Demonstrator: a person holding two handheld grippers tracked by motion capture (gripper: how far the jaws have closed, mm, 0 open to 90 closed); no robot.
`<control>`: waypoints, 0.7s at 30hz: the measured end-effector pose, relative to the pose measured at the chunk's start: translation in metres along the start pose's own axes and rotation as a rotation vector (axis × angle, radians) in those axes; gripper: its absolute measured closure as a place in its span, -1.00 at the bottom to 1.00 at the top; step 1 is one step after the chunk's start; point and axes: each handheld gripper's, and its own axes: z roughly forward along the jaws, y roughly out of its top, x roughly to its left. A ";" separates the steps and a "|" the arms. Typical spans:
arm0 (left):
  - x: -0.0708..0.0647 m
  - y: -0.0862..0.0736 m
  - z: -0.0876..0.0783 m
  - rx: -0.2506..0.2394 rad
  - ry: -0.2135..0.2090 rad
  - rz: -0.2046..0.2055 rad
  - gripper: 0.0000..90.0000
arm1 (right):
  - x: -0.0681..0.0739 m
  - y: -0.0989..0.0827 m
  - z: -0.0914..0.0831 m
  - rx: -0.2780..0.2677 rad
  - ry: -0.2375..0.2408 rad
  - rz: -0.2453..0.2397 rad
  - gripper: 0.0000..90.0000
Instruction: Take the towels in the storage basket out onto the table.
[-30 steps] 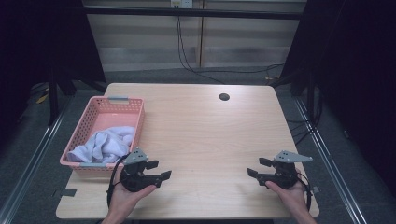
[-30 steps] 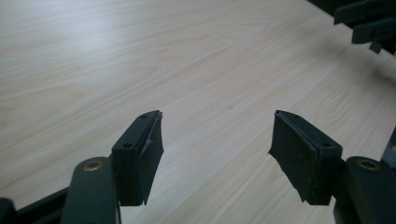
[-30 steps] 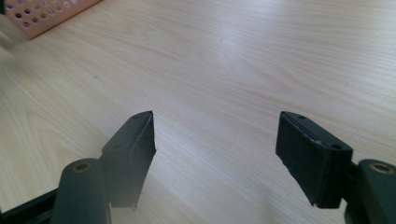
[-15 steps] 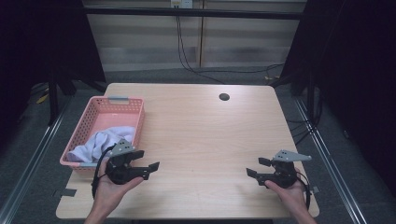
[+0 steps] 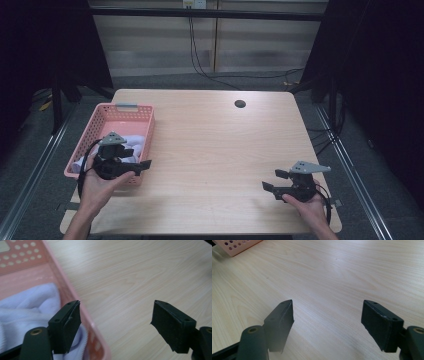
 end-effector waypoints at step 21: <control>0.073 -0.005 -0.030 0.032 0.138 -0.111 -0.64 | -0.001 0.000 0.002 0.014 0.018 0.010 -0.43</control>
